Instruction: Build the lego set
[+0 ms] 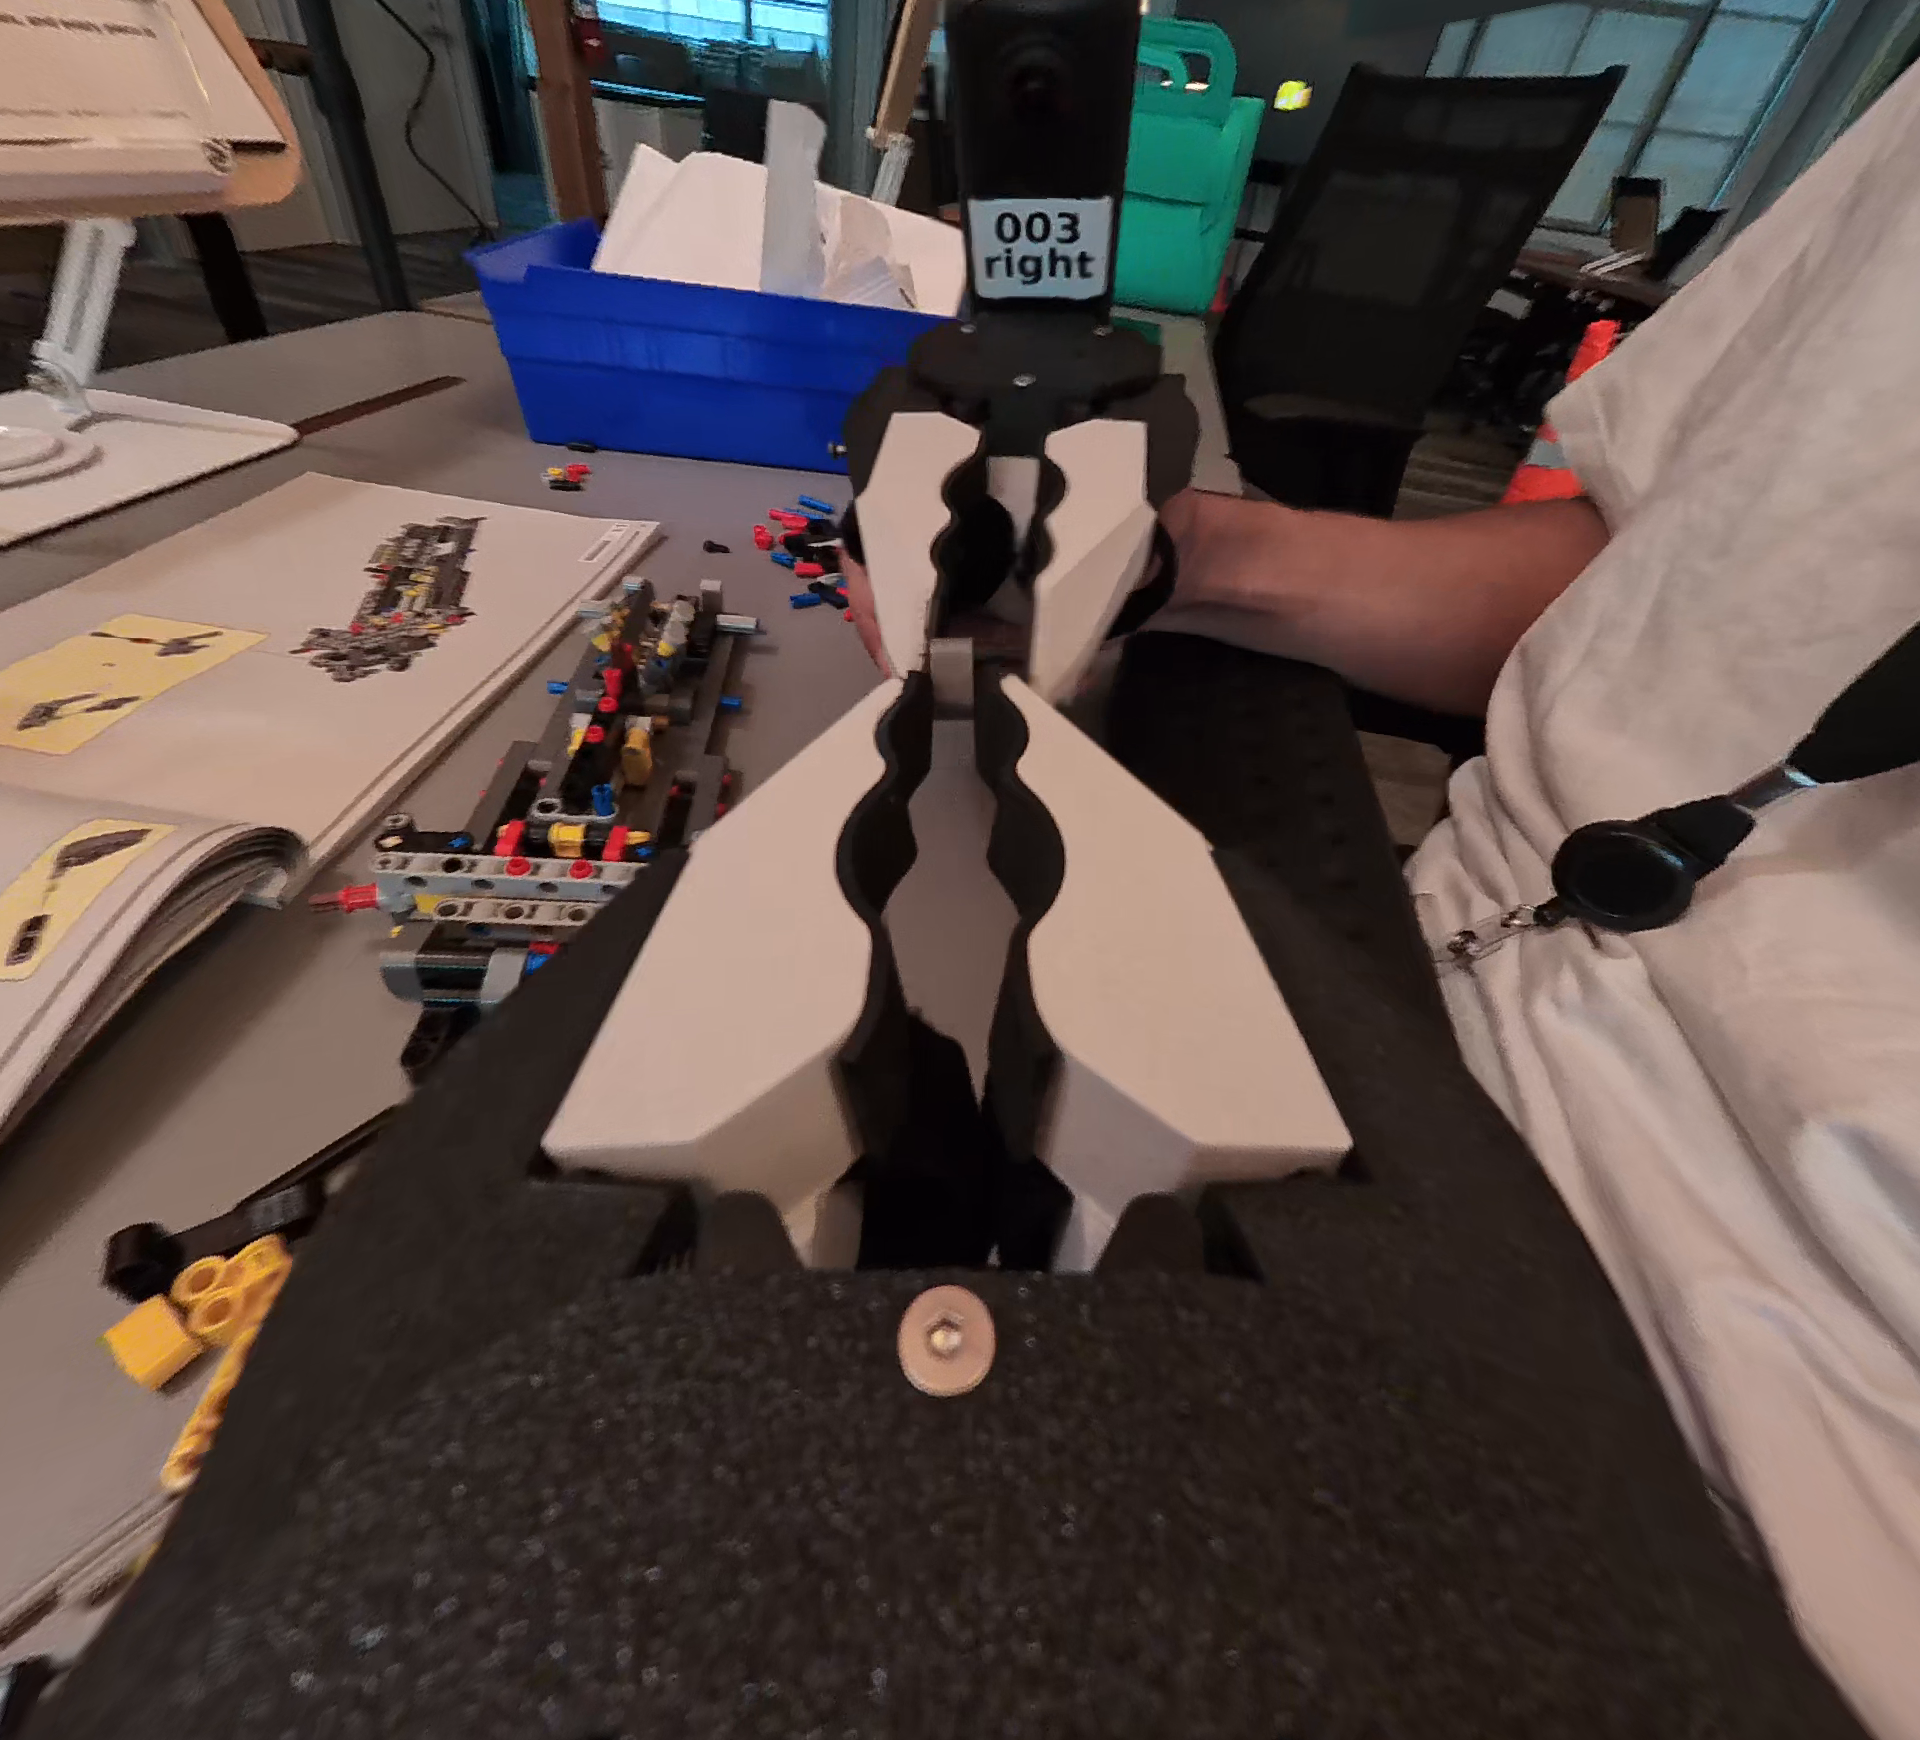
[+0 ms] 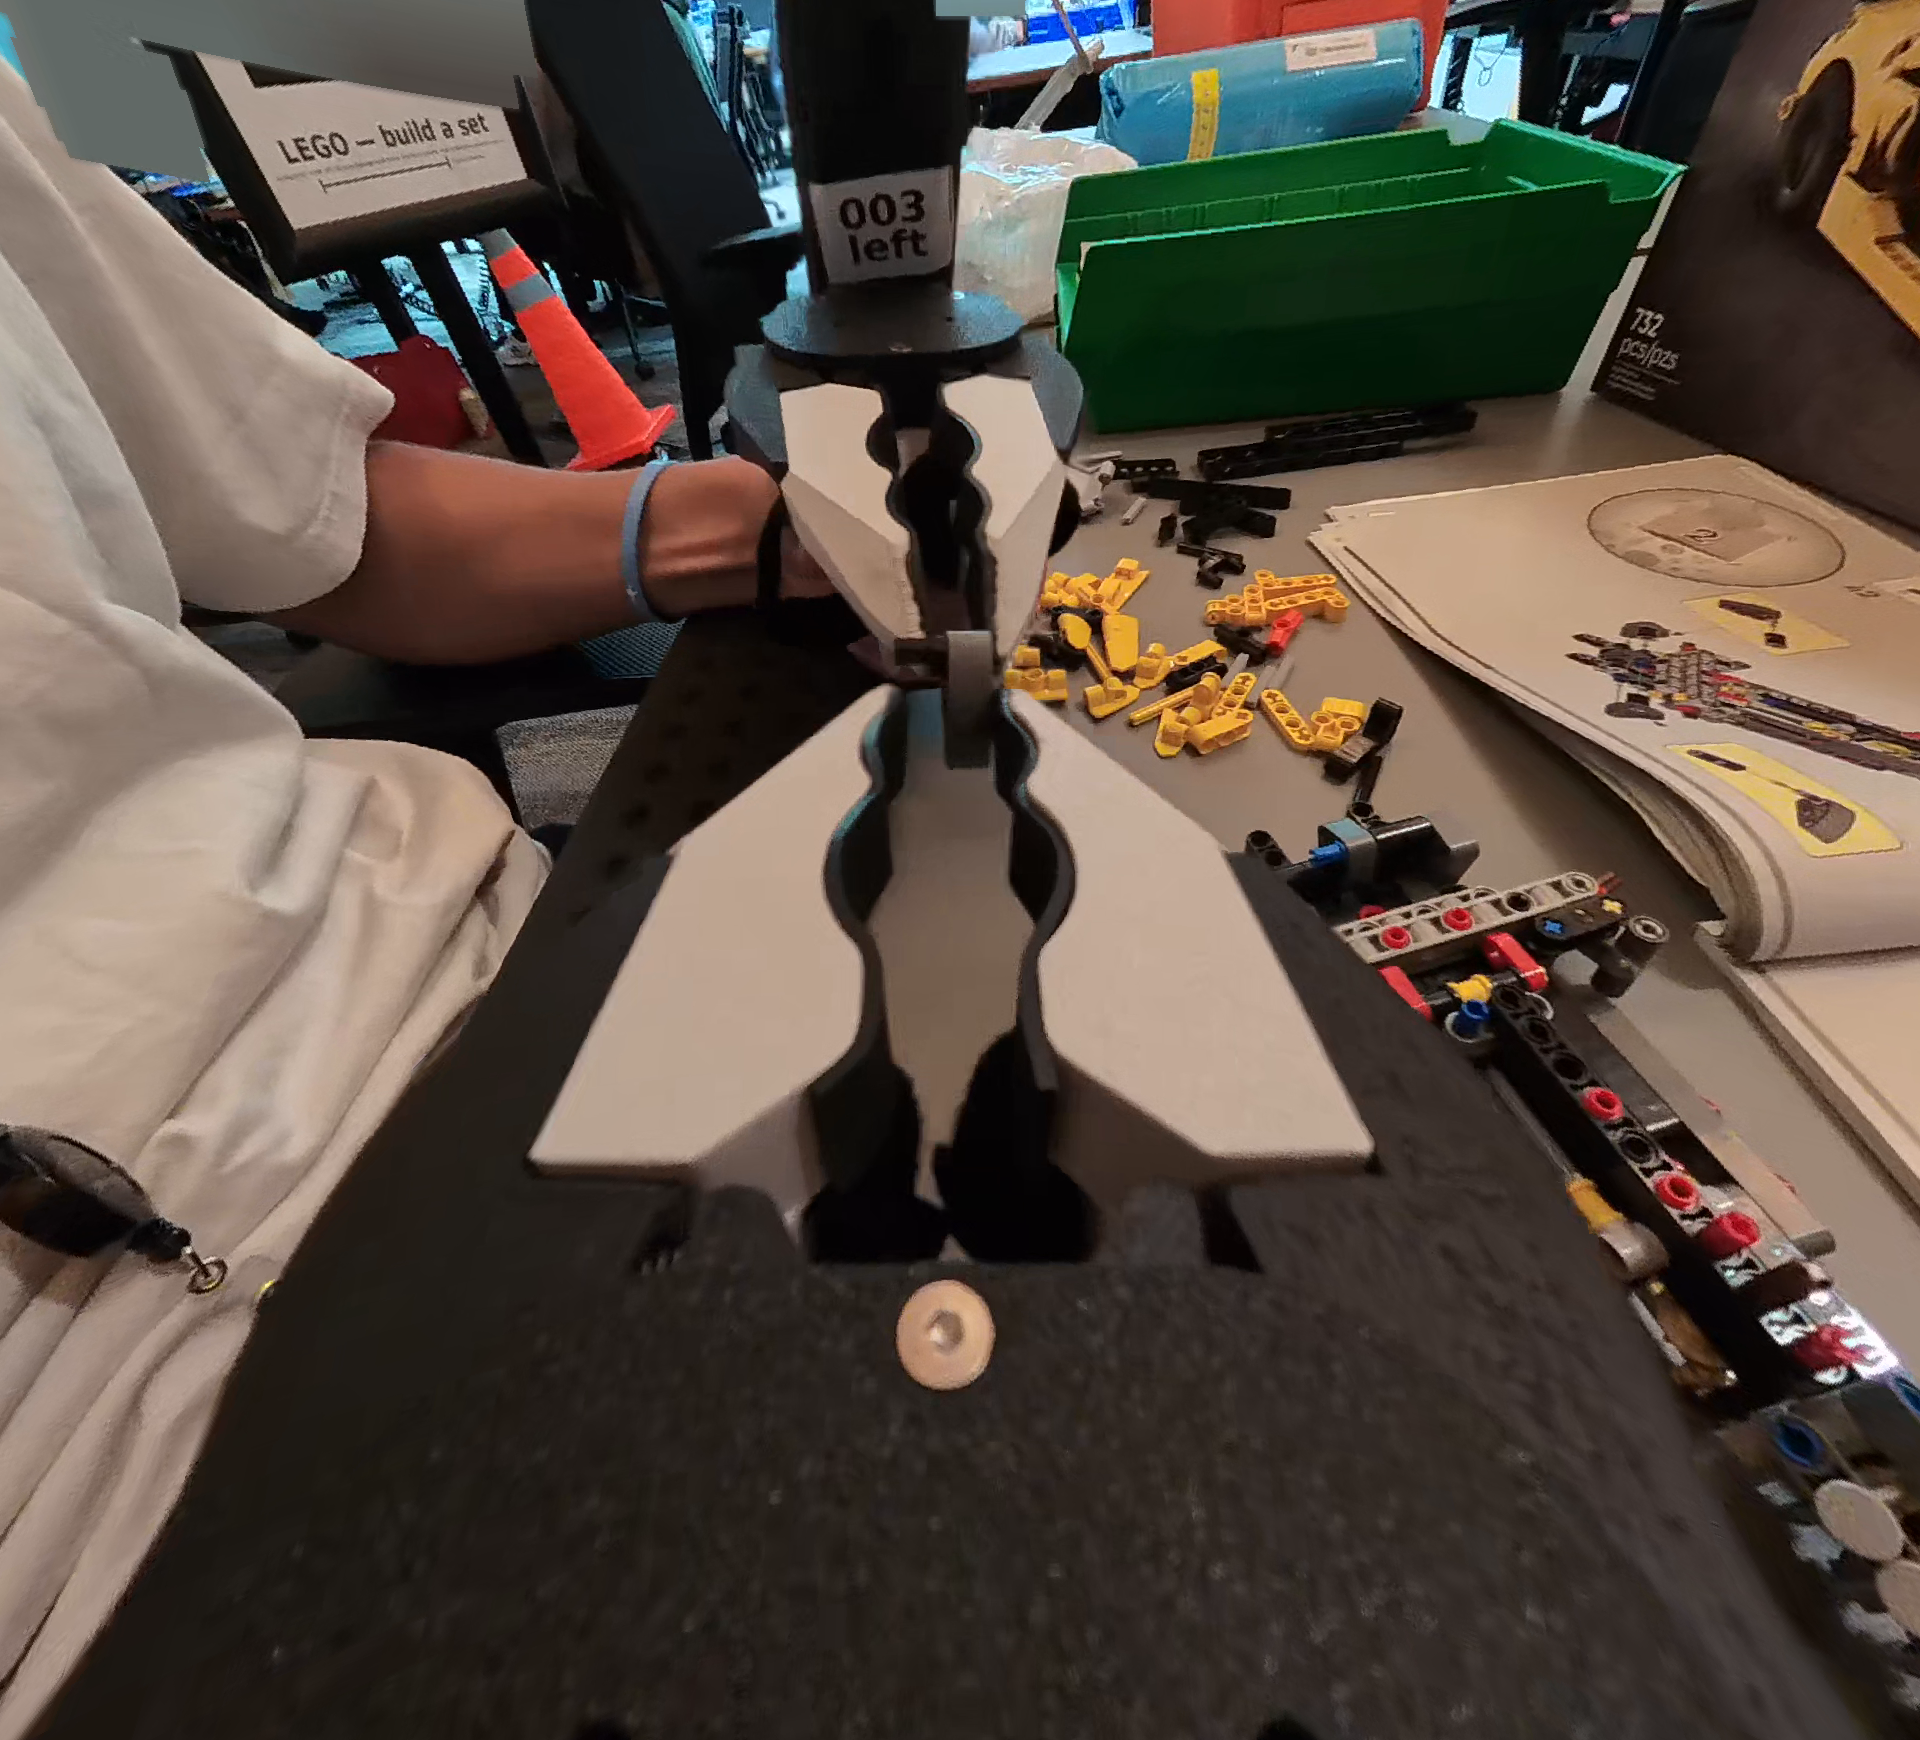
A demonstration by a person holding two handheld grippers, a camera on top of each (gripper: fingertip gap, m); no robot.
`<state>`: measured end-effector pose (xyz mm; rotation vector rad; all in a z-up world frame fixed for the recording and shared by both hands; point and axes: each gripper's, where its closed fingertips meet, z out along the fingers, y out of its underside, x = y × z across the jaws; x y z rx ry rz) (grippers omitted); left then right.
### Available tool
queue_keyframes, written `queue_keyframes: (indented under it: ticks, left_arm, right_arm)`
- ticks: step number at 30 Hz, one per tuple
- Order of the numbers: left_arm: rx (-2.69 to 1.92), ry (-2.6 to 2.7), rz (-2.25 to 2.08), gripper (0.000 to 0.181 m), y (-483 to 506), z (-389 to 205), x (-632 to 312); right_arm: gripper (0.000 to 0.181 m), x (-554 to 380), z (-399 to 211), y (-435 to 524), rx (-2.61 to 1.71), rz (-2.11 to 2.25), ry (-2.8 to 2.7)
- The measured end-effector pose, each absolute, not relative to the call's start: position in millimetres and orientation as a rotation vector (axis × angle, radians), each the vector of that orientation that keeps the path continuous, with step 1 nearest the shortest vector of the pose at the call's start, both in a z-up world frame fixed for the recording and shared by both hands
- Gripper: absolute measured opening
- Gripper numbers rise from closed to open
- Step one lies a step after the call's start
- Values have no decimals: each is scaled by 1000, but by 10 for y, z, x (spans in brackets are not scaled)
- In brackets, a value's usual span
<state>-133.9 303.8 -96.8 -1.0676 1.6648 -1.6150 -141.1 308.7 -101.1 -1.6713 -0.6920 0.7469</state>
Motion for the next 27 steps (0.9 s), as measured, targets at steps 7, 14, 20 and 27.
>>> queue_keyframes:
  ticks: [7,14,20,27]
  left_arm:
    - [-1054,1676,-1550,7,3050,-1002,-1338]
    - [-1034,1697,-1517,7,3025,-1034,-1332]
    - [-1010,1689,-1531,7,3002,-1004,-1342]
    - [-1015,1655,-1521,6,3049,-971,-1319]
  right_arm:
    - [23,-1430,-917,3078,-1618,777,-668]
    - [17,-1428,-985,3077,-1668,838,-658]
    - [15,-1429,-966,3058,-1650,832,-695]
    - [15,-1410,-925,3107,-1627,886,-638]
